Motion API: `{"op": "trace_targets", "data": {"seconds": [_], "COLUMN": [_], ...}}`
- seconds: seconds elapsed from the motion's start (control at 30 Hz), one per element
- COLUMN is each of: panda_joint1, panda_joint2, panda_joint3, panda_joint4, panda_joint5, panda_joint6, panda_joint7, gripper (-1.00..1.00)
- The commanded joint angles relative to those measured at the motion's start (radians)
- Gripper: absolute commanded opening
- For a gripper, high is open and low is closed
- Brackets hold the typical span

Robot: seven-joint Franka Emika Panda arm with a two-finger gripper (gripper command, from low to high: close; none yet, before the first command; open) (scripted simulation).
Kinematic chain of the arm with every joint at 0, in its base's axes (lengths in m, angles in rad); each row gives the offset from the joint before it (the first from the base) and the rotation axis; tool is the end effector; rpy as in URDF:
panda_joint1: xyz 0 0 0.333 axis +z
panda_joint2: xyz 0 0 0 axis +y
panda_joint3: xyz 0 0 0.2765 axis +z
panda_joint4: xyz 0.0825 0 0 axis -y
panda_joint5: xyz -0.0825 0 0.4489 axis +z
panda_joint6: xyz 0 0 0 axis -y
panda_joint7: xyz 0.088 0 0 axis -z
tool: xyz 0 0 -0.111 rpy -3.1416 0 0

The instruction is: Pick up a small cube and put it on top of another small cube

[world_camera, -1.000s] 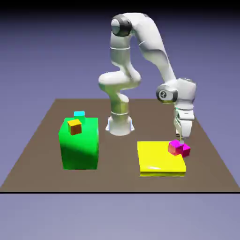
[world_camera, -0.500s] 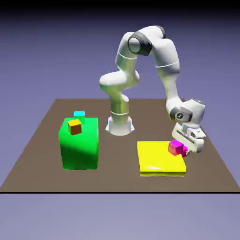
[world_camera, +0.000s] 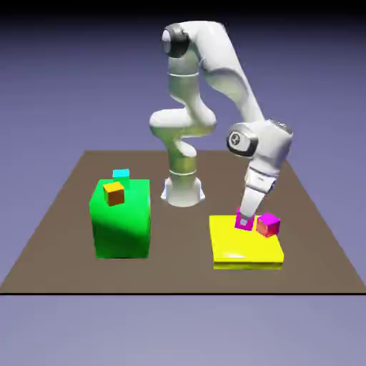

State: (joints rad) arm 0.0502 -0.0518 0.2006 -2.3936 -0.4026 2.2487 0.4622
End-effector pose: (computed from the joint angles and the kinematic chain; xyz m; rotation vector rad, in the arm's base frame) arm 0.5133 0.1178 0.2424 2.8162 0.0808 0.0289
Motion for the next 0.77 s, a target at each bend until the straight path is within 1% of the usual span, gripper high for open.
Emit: {"op": "trace_targets", "data": {"seconds": [0.0, 0.37, 0.4, 0.47, 0.6, 0.63, 0.67, 0.7, 0.73], "panda_joint1": [-0.008, -0.353, -0.352, -0.351, -0.356, -0.356, -0.356, -0.356, -0.355], "panda_joint2": [-0.035, -0.421, -0.451, -0.453, -0.421, -0.418, -0.418, -0.418, -0.426], "panda_joint3": [-0.036, -0.435, -0.47, -0.472, -0.489, -0.491, -0.491, -0.491, -0.486], "panda_joint4": [-0.002, -0.024, -0.047, -0.049, -0.192, -0.204, -0.204, -0.204, -0.169], "panda_joint5": [0.018, 0.258, 0.289, 0.291, 0.28, 0.279, 0.279, 0.279, 0.282], "panda_joint6": [-0.037, -0.448, -0.477, -0.479, -0.305, -0.29, -0.29, -0.29, -0.333], "panda_joint7": [0.039, 0.445, 0.467, 0.468, 0.467, 0.467, 0.467, 0.467, 0.467], "gripper": [-1.0, -1.0, -1.0, -1.0, -1.0, -1.0, 1.0, 1.0, 1.0]}}
